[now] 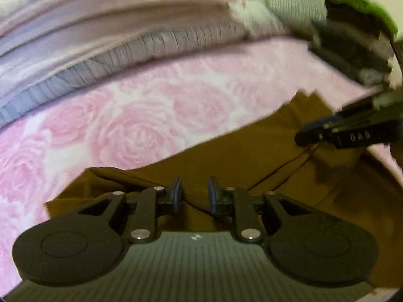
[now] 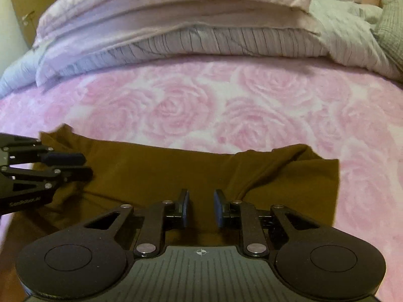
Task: Fold large clothes
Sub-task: 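Smooth the folded shirt strip with both grippers along its length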
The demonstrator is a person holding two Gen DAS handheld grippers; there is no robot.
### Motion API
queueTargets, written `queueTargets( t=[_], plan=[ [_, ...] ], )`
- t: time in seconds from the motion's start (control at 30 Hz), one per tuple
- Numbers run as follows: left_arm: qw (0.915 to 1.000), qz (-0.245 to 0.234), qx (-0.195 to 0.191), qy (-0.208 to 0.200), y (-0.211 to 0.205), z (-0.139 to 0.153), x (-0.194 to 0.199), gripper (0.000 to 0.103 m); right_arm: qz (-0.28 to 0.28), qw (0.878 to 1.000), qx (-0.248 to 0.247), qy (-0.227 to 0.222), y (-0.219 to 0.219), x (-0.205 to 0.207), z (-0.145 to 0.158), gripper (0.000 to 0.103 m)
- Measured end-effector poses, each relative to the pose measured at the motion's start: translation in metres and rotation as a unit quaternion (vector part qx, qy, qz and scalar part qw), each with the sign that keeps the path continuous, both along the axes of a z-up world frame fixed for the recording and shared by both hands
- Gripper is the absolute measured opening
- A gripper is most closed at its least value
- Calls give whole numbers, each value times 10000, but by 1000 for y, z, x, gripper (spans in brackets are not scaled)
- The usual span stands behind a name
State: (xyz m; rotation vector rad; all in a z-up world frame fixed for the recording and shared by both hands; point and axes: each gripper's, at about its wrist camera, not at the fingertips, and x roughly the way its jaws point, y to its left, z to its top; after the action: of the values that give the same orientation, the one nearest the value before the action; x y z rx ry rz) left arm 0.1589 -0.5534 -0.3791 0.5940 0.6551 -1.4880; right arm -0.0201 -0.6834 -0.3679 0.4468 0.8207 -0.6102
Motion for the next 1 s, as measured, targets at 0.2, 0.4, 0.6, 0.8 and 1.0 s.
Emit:
queueTargets(
  t=[0.2,0.4,0.6,0.8,1.0],
  plan=[
    [9984,63,335,449,99,12,-19,18,-309,9989,63,340,75,-63,17,18],
    [9923,279,1068,570,219,-5,-52,18,-497,9937,-32,1003,180,-156,7,19],
    [9805,771,1609,823,320,2,-77,18,-583,9884,691,1220,252,-237,16,19],
    [9737,1108,1799,855,374,22,-90,18,-226,9845,1018,1409,263,-272,29,19],
    [9663,1745,1214,1451,385,37,-56,37,-777,9883,1309,88,229,-309,58,51]
  ],
)
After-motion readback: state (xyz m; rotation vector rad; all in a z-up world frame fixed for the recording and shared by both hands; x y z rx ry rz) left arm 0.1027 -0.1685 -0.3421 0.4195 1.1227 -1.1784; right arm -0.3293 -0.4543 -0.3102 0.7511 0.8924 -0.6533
